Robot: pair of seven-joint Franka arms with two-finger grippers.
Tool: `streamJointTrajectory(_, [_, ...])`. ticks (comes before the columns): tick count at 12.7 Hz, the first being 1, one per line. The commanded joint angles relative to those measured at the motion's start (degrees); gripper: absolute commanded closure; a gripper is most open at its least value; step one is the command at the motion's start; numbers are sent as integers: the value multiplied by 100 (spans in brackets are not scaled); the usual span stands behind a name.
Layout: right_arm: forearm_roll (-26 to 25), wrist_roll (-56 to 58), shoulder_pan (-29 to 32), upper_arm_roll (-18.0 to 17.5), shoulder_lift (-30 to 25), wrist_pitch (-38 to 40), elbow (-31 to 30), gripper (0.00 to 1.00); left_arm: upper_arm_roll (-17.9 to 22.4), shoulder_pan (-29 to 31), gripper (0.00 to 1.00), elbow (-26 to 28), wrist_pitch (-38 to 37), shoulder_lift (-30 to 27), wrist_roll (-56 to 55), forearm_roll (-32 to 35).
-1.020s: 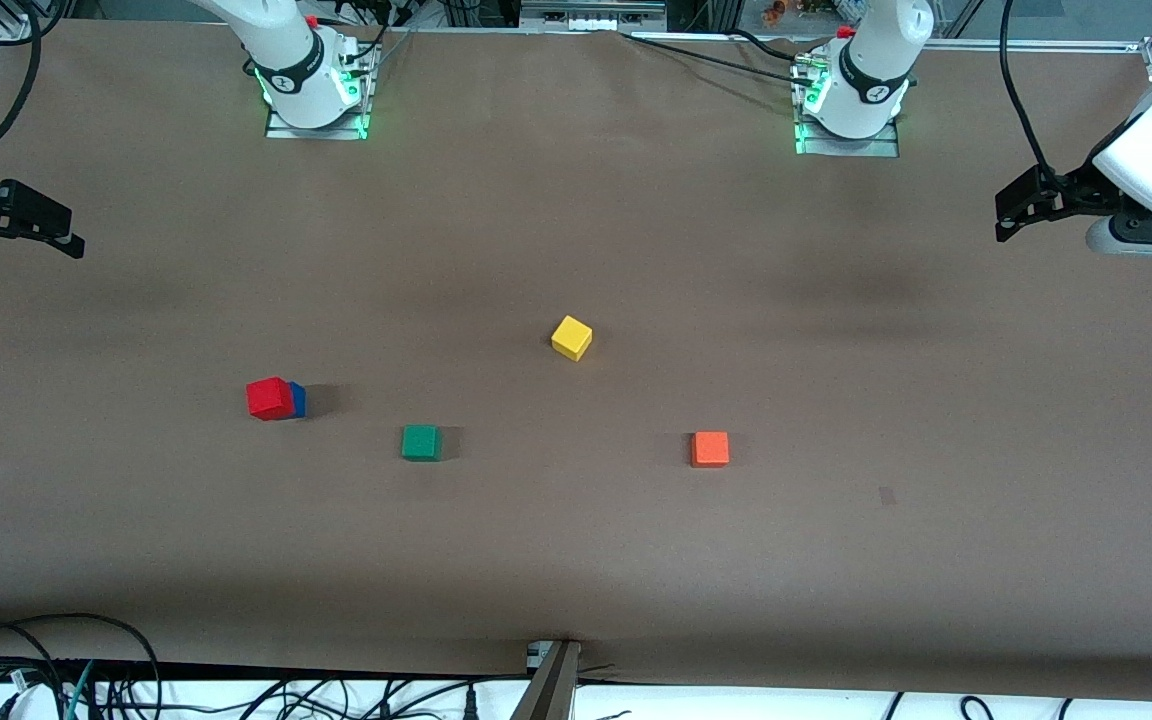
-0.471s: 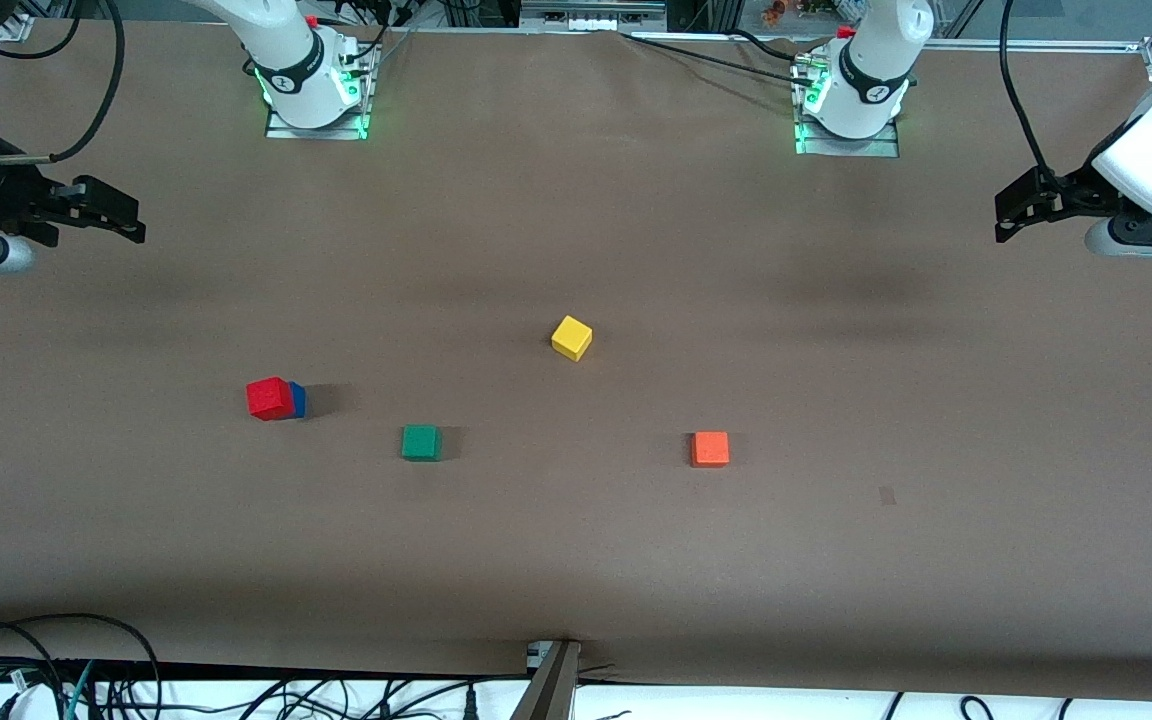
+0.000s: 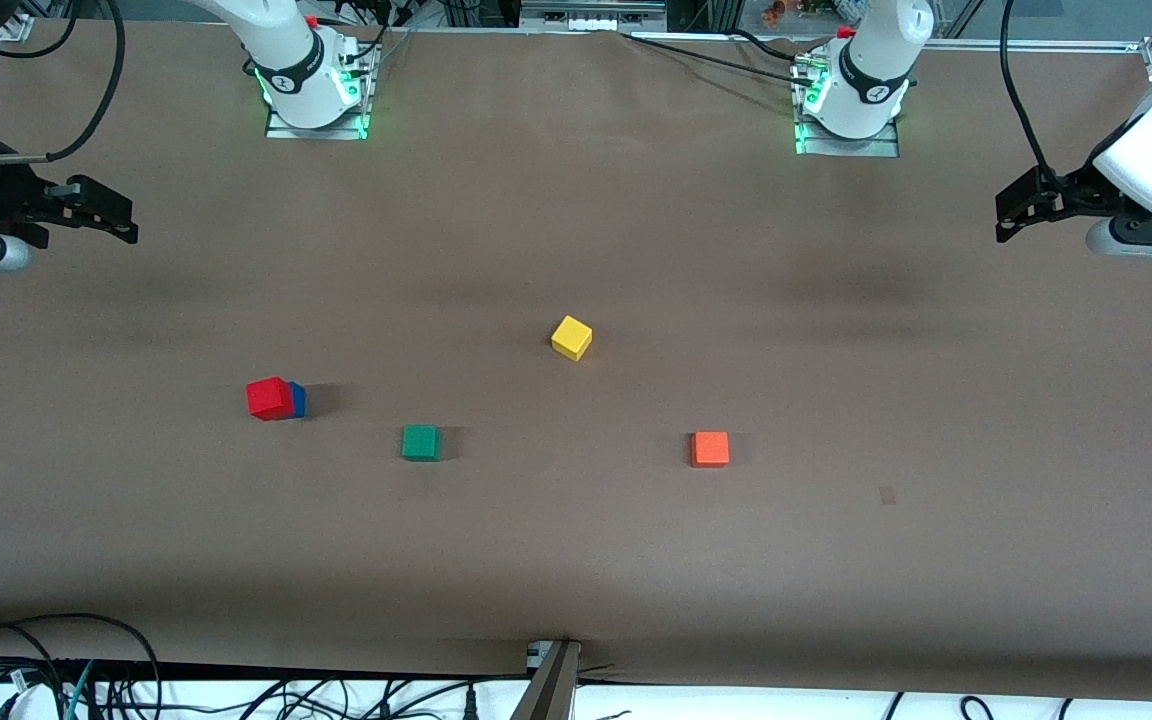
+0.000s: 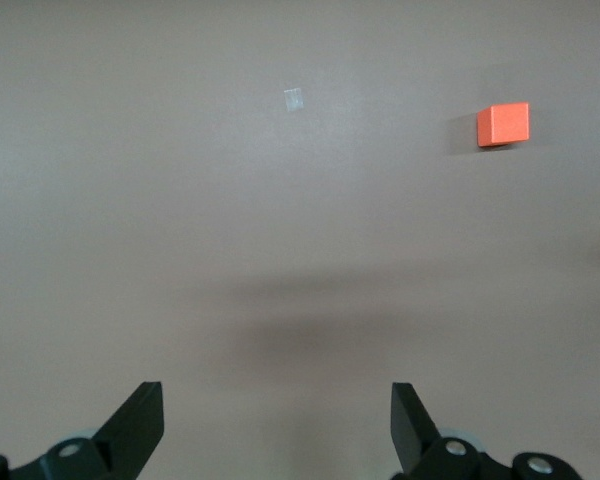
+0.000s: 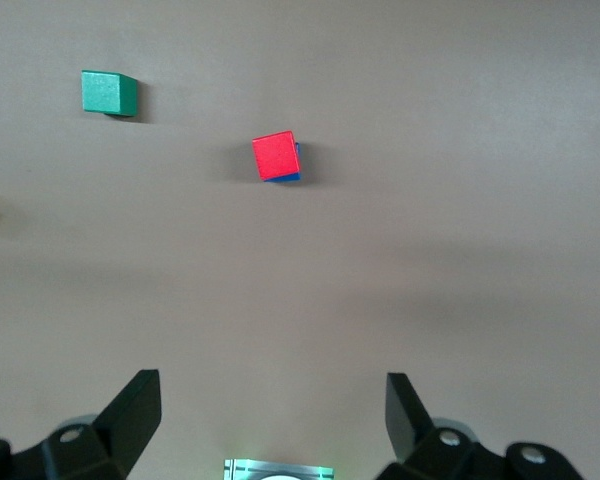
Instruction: Pass red block to right arm, stack on blue
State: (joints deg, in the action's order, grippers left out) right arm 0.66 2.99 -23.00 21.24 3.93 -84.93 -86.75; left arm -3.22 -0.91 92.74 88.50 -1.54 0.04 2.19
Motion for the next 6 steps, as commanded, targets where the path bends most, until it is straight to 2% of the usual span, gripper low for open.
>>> streamJointTrajectory(1, [-101,27,261,-314,46,-173,141,1,-21,-58,0,-256,-166,146,-56,124])
streamJointTrajectory(6, [-101,-35,235,-305,81,-235,132,1,-56,-76,0,-256,-166,163,-30,106])
